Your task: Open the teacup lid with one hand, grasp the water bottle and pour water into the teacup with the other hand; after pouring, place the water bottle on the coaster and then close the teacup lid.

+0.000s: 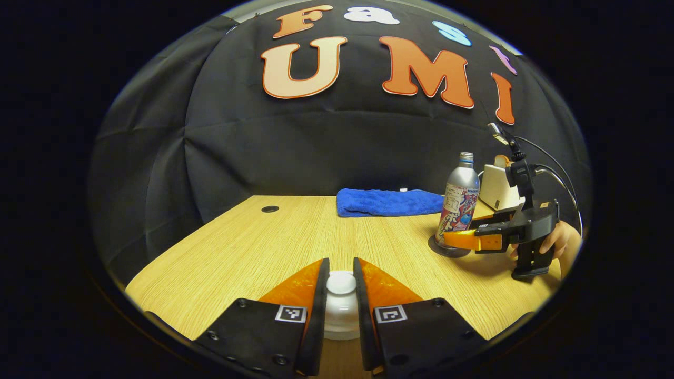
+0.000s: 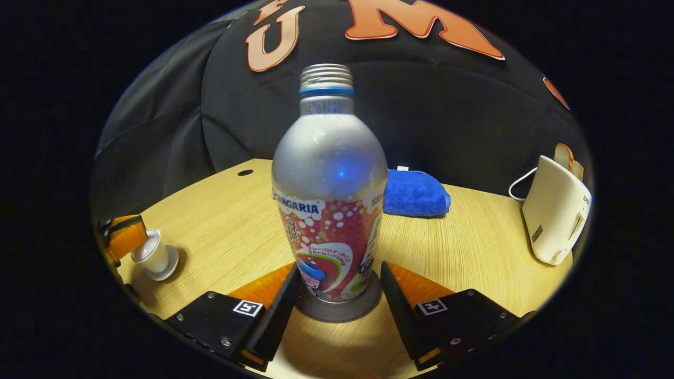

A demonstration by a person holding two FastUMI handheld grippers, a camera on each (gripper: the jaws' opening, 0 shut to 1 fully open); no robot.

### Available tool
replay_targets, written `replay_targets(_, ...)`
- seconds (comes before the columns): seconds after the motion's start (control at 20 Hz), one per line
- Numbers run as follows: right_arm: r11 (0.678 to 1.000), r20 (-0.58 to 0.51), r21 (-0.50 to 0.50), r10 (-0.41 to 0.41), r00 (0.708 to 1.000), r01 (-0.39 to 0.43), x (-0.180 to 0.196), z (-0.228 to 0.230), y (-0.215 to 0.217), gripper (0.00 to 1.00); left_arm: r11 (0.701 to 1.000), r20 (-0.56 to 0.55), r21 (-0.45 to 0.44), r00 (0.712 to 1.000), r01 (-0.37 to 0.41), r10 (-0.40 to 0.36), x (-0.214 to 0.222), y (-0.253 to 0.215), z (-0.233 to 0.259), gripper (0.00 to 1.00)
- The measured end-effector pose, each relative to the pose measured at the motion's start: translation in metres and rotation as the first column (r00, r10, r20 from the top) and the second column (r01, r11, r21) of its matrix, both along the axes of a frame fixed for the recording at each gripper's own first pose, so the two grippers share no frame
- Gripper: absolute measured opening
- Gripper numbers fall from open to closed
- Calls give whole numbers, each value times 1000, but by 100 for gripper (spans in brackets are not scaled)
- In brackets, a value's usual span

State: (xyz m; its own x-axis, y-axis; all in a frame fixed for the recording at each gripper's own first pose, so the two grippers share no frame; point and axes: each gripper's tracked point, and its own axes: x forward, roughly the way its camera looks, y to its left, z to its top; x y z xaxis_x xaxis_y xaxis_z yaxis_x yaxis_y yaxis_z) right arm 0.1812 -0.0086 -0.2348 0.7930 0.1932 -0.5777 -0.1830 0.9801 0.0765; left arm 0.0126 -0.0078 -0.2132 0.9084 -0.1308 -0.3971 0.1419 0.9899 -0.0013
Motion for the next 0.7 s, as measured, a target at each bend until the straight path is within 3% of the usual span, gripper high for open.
replay_targets(0.3,1000,29,-7,7,1000,-7,-22,17,2,98,999,6,42,1000,14,-15,-2,-1,0,33)
replay_targets(0.35,1000,43,-8,2,999,-2,-26,25,0,98,999,8,48,1000,22,-22,-4,-2,1,37)
replay_targets(0.4,1000,60,-10,-7,998,7,-29,33,-2,98,998,20,54,999,24,-25,-3,-2,3,32)
replay_targets(0.45,1000,81,-11,-15,997,16,-32,42,-5,98,998,37,56,999,24,-26,-1,-3,9,49)
replay_targets(0.5,1000,104,-12,-25,994,26,-35,52,-8,98,998,62,55,998,19,-22,0,-3,17,51)
replay_targets(0.55,999,126,-12,-31,992,33,-40,61,-9,98,999,93,53,996,11,-16,2,-2,26,67)
replay_targets(0.6,999,153,-12,-39,988,41,-45,72,-11,98,999,122,49,992,6,-12,3,-3,36,66)
replay_targets(0.65,999,175,-15,-44,984,47,-49,80,-13,98,999,150,49,989,0,-7,4,-5,45,77)
replay_targets(0.7,998,199,-20,-49,979,54,-53,90,-15,98,999,172,48,985,-3,-5,5,-7,52,73)
